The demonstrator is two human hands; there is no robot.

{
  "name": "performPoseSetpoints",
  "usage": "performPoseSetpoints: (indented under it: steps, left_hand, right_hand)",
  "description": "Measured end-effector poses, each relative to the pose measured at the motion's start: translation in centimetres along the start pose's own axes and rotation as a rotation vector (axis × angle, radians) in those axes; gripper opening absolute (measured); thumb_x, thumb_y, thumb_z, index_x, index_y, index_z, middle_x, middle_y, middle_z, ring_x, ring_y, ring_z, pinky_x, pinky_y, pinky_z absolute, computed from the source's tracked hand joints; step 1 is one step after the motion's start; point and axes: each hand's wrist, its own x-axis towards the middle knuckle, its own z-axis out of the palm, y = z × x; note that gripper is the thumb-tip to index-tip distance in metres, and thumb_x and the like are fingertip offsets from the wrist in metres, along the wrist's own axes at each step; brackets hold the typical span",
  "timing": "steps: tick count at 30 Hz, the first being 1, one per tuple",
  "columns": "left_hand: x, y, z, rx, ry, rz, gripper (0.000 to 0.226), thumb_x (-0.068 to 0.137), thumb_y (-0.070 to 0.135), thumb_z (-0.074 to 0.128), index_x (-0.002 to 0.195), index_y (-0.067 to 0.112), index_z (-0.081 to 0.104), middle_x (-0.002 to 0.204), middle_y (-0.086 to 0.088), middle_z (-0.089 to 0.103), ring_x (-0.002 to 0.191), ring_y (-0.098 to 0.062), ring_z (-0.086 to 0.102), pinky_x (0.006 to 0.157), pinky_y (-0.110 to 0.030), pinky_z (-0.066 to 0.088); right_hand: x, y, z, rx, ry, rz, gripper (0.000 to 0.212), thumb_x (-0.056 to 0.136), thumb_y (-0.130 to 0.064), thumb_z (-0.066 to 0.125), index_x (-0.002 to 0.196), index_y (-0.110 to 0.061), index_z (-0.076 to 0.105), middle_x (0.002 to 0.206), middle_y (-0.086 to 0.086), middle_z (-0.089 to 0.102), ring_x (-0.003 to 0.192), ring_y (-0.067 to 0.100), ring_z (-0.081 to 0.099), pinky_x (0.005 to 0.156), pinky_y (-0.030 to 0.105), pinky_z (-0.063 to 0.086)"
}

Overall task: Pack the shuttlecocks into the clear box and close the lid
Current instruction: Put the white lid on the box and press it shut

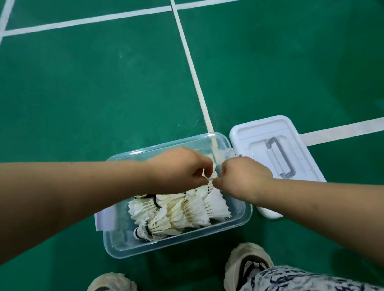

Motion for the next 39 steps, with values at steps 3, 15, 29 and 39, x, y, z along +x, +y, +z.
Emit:
performPoseSetpoints:
  steps: [3, 15, 29, 39]
  left_hand:
    - [0.4, 0.4, -0.3, 0.036, 0.003, 0.026, 0.023, 0.091, 0.029, 0.049, 0.110, 0.018, 0.057, 0.107, -0.003, 0.062, 0.092, -0.020, 0.055, 0.079, -0.030, 0.044]
    - [7.6, 2.4, -2.2, 0.044, 0.131, 0.030, 0.024, 0.092, 0.031, 0.045, 0.112, 0.019, 0.053, 0.107, -0.002, 0.059, 0.096, -0.022, 0.055, 0.077, -0.030, 0.042]
    - [15.1, 4.4, -0.8, 0.068, 0.112, -0.041, 0.021, 0.093, 0.031, 0.042, 0.101, 0.017, 0.054, 0.096, -0.005, 0.060, 0.079, -0.022, 0.043, 0.073, -0.036, 0.047]
    - [15.6, 4.2, -0.8, 0.112, 0.088, -0.071, 0.021, 0.094, 0.029, 0.041, 0.103, 0.015, 0.054, 0.100, -0.006, 0.061, 0.089, -0.028, 0.055, 0.076, -0.038, 0.049]
  right_hand:
    - [0.7, 0.8, -0.6, 0.110, 0.035, 0.019, 0.026, 0.082, -0.036, 0.052, 0.062, -0.021, 0.046, 0.077, 0.001, 0.057, 0.081, 0.025, 0.059, 0.059, 0.028, 0.042]
    - [5.3, 8.8, -3.9, 0.542, 0.135, 0.307, 0.018, 0.081, -0.029, 0.055, 0.076, -0.012, 0.053, 0.072, 0.005, 0.055, 0.069, 0.023, 0.049, 0.059, 0.028, 0.037]
    - [8.4, 15.9, -3.6, 0.157, 0.092, 0.351, 0.029, 0.087, -0.038, 0.053, 0.095, -0.010, 0.052, 0.089, 0.007, 0.060, 0.086, 0.028, 0.056, 0.062, 0.030, 0.039]
    - [9.7, 16.5, -0.8, 0.071, -0.265, 0.351, 0.031, 0.092, -0.009, 0.050, 0.119, 0.003, 0.055, 0.072, 0.005, 0.043, 0.117, 0.032, 0.054, 0.087, 0.031, 0.044]
